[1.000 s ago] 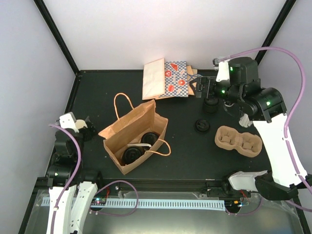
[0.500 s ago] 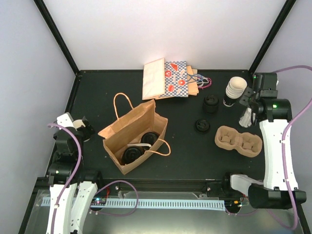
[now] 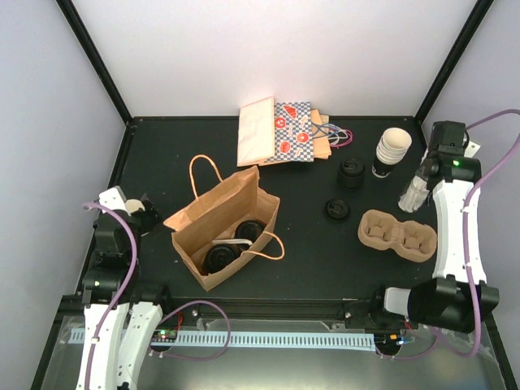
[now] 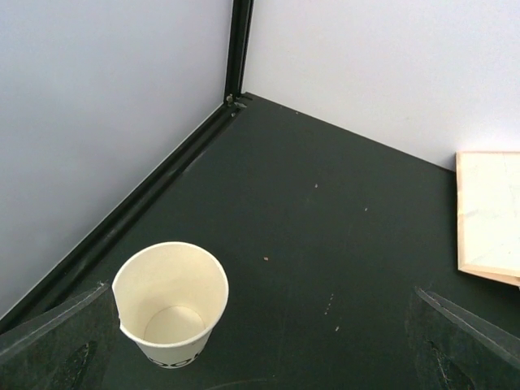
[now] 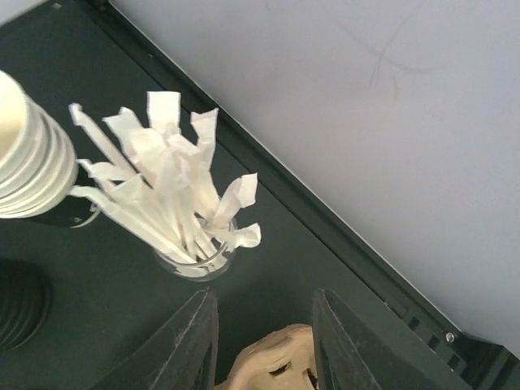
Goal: Pack the takeout coffee
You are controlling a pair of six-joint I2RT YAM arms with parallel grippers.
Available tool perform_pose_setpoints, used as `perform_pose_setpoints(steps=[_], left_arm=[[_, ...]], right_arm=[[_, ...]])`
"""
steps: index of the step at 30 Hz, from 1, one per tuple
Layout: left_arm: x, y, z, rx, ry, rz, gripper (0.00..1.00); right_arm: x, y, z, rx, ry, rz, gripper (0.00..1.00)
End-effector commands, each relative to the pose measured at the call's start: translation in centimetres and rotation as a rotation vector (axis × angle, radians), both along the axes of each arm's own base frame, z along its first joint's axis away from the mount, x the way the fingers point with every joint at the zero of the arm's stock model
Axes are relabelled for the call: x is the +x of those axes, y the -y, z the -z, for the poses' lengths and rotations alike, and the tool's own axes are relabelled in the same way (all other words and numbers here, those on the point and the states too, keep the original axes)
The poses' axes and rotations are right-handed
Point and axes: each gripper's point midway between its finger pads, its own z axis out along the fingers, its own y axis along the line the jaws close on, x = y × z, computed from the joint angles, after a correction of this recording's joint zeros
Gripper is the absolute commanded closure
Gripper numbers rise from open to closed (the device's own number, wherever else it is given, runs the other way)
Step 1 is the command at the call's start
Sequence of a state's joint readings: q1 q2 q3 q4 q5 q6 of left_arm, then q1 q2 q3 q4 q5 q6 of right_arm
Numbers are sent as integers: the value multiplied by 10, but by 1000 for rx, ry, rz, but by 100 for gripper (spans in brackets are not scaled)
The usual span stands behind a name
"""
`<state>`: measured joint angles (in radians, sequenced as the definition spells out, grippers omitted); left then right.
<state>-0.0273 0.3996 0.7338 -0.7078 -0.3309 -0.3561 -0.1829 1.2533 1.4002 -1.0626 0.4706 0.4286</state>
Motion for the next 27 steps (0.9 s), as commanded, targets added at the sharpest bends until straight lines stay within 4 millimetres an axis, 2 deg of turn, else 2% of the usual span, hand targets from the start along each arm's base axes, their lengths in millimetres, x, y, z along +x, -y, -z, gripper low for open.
perform_pose_setpoints(steps=[1,8,13,15,20,22,24,27], left_arm=[[7,4,0,-13,8,23,1],[9,10,0,-12,9,56,1],[10,13,1,-10,9,70,1],[10,13,1,-10,6,70,1],[11,13,1,-10,6,73,1],[11,14,1,-11,6,75,1],[11,13,1,-11,8,74,1],[11,14,1,-11,7,77,1]], right_arm=[[10,14,15,-1,-31,33,64],[22,13,32,26,-75,8,63],[28,18,41,17,-115,18,67],[31,20,44,17,-129,27,72],[33,29,45,7,-148,60,74],[31,32,45,-6,-151,75,73],[31,33,45,-11,-155,83,65],[31,34,46,-9,-163,88,64]])
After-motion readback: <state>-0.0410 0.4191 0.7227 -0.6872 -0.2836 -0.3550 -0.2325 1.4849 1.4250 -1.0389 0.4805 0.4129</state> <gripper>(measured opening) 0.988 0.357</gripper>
